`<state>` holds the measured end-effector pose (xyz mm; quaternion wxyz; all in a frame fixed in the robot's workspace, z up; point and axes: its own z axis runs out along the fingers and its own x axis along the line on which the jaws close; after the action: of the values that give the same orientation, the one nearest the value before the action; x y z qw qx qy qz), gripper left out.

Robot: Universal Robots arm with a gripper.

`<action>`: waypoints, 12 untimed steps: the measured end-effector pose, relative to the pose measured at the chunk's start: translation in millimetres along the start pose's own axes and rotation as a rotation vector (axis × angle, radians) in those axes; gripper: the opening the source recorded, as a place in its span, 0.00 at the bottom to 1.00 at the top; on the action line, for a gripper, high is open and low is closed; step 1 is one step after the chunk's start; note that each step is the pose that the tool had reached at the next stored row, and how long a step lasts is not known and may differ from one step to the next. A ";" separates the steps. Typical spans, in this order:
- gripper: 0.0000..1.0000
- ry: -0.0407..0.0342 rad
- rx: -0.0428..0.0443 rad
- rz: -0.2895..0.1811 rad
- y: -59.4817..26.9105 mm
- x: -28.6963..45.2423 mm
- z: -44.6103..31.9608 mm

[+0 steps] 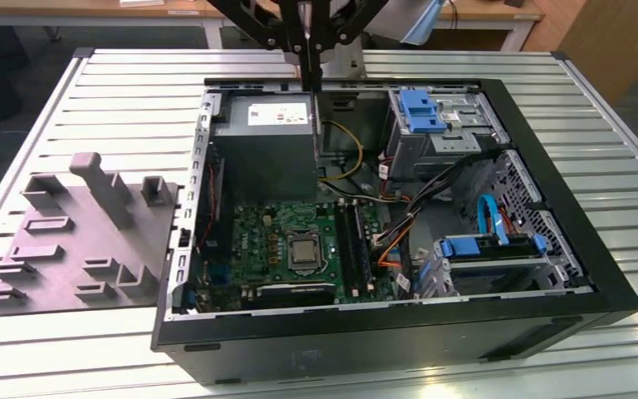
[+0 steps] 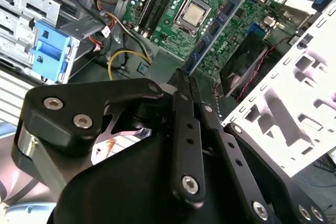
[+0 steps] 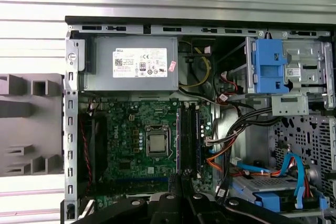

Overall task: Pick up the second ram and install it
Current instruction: 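Insert the second ram into the second slot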

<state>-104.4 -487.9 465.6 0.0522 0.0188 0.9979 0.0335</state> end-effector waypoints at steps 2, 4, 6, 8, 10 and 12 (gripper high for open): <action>0.12 0.0001 0.0000 0.000 0.0 -0.3 0.8; 0.12 0.0000 0.0000 0.000 0.2 -0.4 0.9; 0.12 0.0000 0.0000 0.000 0.2 -0.4 0.9; 0.12 0.0000 -0.0001 0.000 0.3 -0.4 0.9; 0.12 0.0000 -0.0001 0.000 0.3 -0.4 0.9; 0.12 0.0000 0.0000 0.000 0.3 -0.4 0.8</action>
<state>-103.9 -487.6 464.9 0.0522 0.0188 0.9979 0.0335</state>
